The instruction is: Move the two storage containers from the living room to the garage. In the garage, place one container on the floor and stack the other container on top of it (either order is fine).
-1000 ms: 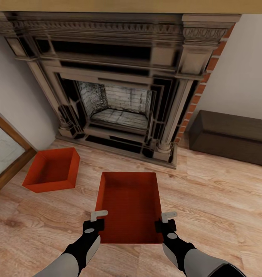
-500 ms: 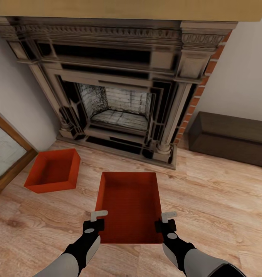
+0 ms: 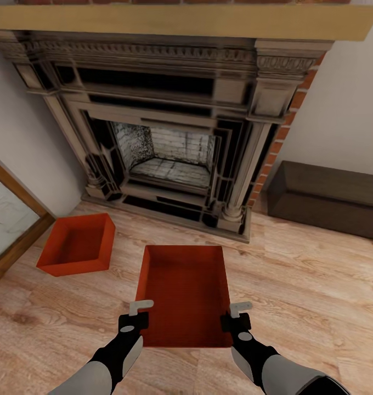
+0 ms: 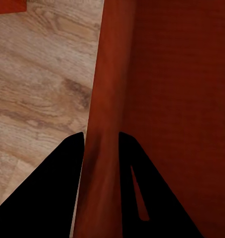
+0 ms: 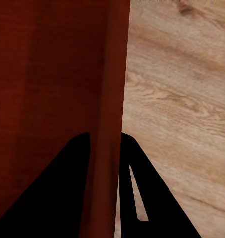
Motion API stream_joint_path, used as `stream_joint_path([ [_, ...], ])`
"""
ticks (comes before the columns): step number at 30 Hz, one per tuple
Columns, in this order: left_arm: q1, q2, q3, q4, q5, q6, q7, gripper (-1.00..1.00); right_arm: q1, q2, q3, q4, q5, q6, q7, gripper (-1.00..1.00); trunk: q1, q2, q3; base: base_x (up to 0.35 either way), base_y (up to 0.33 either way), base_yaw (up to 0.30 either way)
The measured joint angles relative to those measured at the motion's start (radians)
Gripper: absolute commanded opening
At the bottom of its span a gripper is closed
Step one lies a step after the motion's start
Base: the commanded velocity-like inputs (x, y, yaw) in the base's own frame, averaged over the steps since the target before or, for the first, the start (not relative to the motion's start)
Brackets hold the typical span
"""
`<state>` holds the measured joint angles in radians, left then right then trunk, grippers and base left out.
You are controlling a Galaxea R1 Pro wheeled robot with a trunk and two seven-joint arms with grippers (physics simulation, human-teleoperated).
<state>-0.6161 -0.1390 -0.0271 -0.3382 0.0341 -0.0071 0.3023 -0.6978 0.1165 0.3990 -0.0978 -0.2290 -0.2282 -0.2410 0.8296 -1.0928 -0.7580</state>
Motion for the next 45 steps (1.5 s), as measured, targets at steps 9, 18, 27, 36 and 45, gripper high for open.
stream_joint_path([
  [9, 0.000, 0.000, 0.000, 0.000, 0.000, 0.001, 0.000, -1.00, 0.000, 0.000, -0.002, 0.001, 0.001, 0.000, 0.000, -1.00, -0.035, 0.063, 0.040, 0.000, 0.000, 0.000],
  [18, 0.000, 0.001, -0.002, 0.000, 0.002, 0.001, 0.001, -1.00, 0.000, 0.001, 0.000, 0.001, -0.001, 0.000, 0.000, -1.00, -0.035, 0.063, 0.055, 0.000, 0.000, 0.000],
  [27, 0.000, 0.001, -0.002, 0.000, 0.003, 0.001, -0.001, -1.00, 0.000, 0.001, 0.000, 0.001, -0.001, 0.000, -0.001, -1.00, -0.035, 0.063, 0.069, 0.000, 0.000, 0.000],
  [36, 0.000, 0.001, -0.002, 0.000, 0.003, 0.000, -0.001, -1.00, 0.000, 0.001, 0.001, 0.001, -0.001, 0.000, -0.001, -1.00, -0.035, 0.063, 0.084, 0.000, 0.000, 0.000],
  [45, 0.000, 0.001, 0.000, 0.005, 0.003, -0.004, -0.001, -1.00, 0.000, 0.001, 0.003, 0.001, 0.000, 0.001, -0.001, -1.00, -0.035, 0.063, 0.099, 0.000, 0.000, 0.000],
])
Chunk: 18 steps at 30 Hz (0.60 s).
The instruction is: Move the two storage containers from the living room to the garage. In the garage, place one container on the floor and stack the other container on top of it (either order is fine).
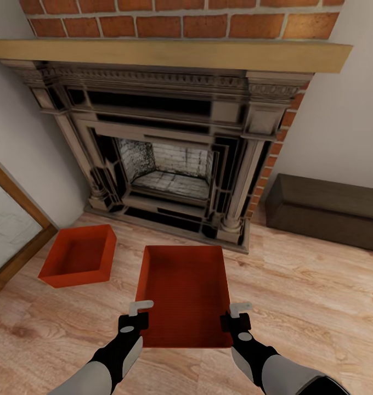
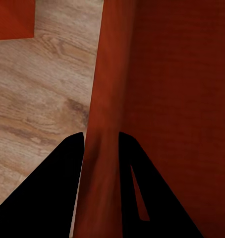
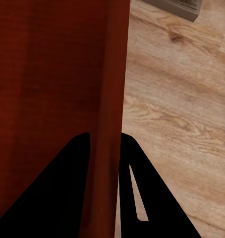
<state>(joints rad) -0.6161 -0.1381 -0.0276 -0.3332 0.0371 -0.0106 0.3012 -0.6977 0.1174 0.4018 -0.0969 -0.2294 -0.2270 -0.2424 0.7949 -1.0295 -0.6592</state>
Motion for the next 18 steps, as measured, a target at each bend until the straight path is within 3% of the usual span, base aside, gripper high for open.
stream_joint_path([
  [18, 0.000, -0.001, 0.003, 0.007, 0.001, -0.009, 0.000, -1.00, 0.000, -0.001, 0.003, 0.000, 0.000, 0.000, 0.001, -1.00, 0.000, 0.000, 0.029, 0.000, 0.000, 0.000],
])
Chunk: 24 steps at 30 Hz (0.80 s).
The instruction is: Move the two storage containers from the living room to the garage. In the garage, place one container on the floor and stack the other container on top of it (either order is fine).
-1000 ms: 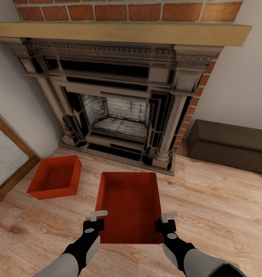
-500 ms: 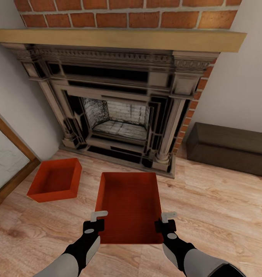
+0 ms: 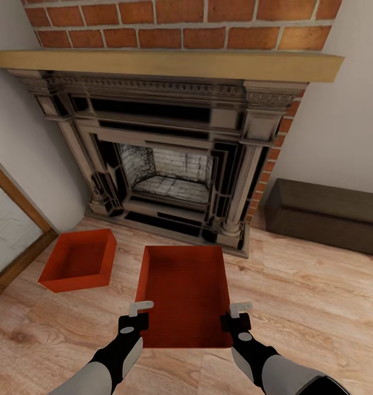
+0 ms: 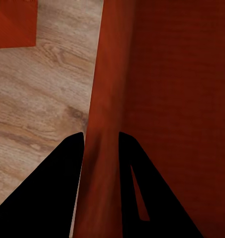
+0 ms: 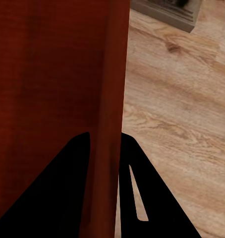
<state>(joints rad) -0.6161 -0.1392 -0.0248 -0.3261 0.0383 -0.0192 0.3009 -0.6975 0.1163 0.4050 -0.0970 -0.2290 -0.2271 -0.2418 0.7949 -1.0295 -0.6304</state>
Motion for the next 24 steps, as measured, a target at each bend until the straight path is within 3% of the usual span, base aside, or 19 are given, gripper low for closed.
stream_joint_path([
  [24, 0.000, 0.000, -0.003, -0.005, -0.001, 0.007, 0.002, -1.00, 0.000, 0.000, -0.003, 0.000, 0.000, 0.000, 0.001, -1.00, 0.000, 0.000, 0.037, 0.000, 0.000, 0.000],
])
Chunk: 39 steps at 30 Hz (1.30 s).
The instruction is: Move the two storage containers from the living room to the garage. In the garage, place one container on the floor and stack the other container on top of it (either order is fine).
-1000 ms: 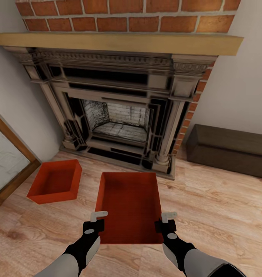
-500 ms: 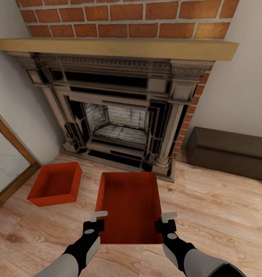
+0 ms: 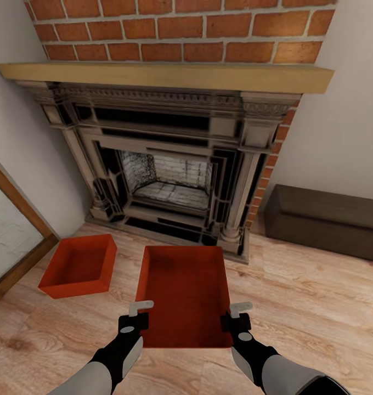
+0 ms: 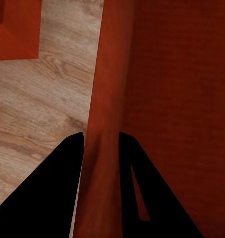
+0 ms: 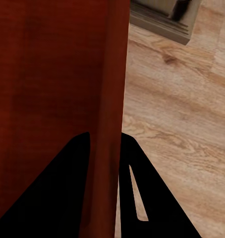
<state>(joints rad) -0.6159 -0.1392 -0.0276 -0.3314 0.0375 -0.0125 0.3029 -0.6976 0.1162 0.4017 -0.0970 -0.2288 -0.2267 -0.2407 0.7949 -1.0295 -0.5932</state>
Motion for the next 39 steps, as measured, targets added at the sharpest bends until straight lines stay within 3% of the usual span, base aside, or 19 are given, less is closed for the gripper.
stream_joint_path([
  [4, 0.000, 0.000, -0.001, -0.001, 0.000, 0.001, 0.000, -1.00, 0.000, 0.000, 0.000, 0.000, -0.001, 0.000, 0.000, -1.00, 0.000, 0.000, 0.003, 0.000, 0.000, 0.000],
  [39, 0.000, 0.002, -0.001, -0.004, -0.001, 0.005, -0.002, -1.00, 0.000, 0.002, 0.000, 0.000, -0.001, 0.000, -0.002, -1.00, -0.134, 0.245, 0.113, 0.000, 0.000, 0.000],
])
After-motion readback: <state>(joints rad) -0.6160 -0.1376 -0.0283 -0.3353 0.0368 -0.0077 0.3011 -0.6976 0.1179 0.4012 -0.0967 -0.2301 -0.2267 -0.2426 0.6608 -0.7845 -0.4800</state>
